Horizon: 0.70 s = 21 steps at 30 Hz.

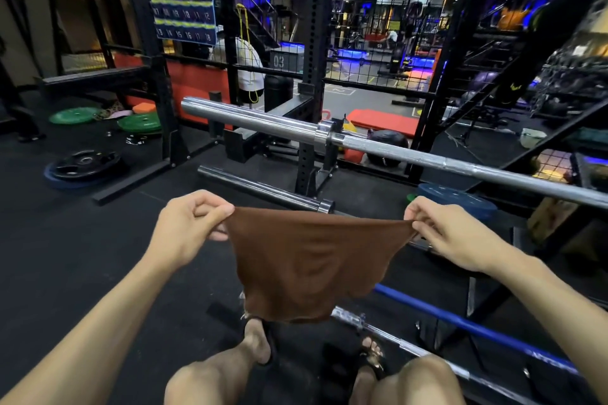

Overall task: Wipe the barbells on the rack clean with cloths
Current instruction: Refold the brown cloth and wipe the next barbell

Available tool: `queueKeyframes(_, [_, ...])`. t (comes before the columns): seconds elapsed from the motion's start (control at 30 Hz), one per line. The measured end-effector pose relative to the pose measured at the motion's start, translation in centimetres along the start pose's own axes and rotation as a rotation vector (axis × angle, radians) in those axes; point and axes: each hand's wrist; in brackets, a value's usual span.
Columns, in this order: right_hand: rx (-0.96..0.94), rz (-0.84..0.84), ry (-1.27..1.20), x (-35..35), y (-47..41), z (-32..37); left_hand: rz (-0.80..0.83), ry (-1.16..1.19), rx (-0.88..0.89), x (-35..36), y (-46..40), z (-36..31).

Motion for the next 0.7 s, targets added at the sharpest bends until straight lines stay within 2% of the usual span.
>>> queueKeyframes(0.07, [0.043, -0.056, -0.040, 0.7, 0.0, -0.3, 0.059, 0.037, 0.014, -0.1, 0.1, -0.7])
queueKeyframes(0.13, [0.149, -0.104, -0.184, 1.3, -0.3, 0.0, 0.167, 0.054, 0.010, -0.1, 0.3, -1.3])
queueKeyframes(0.23, [0.414, -0.239, -0.601, 1.7, -1.3, 1.3, 0.370, -0.084, -0.003, -0.3, 0.1, -1.6])
queueKeyframes(0.3, [0.552, -0.280, -0.845, 1.8, -1.7, 2.1, 0.425, -0.175, 0.002, -0.3, 0.1, -1.6])
queueKeyframes(0.37, [0.598, -0.251, -0.893, 1.9, -1.6, 2.2, 0.420, -0.155, -0.021, -0.2, 0.3, -1.5])
queueKeyframes(0.47, [0.613, -0.229, -0.940, 2.2, -0.9, 1.7, 0.450, 0.143, -0.189, 0.4, 0.6, -0.9])
queueKeyframes(0.53, [0.633, -0.249, -0.984, 2.7, -0.6, 1.3, 0.418, 0.251, -0.288, 1.0, 0.4, -0.7])
queueKeyframes(0.63, [0.683, -0.293, -1.012, 4.3, -0.7, 1.5, 0.240, 0.111, -0.336, 2.7, 0.3, -0.4])
queueKeyframes(0.7, [0.688, -0.313, -1.023, 5.5, -1.0, 2.7, 0.203, 0.074, -0.323, 4.3, 0.5, -0.7])
Point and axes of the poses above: each hand's wrist, its own y-axis away from the middle knuckle, its own x-axis out of the palm, z = x × y, and after that the axes turned 1 degree about -y, right-handed
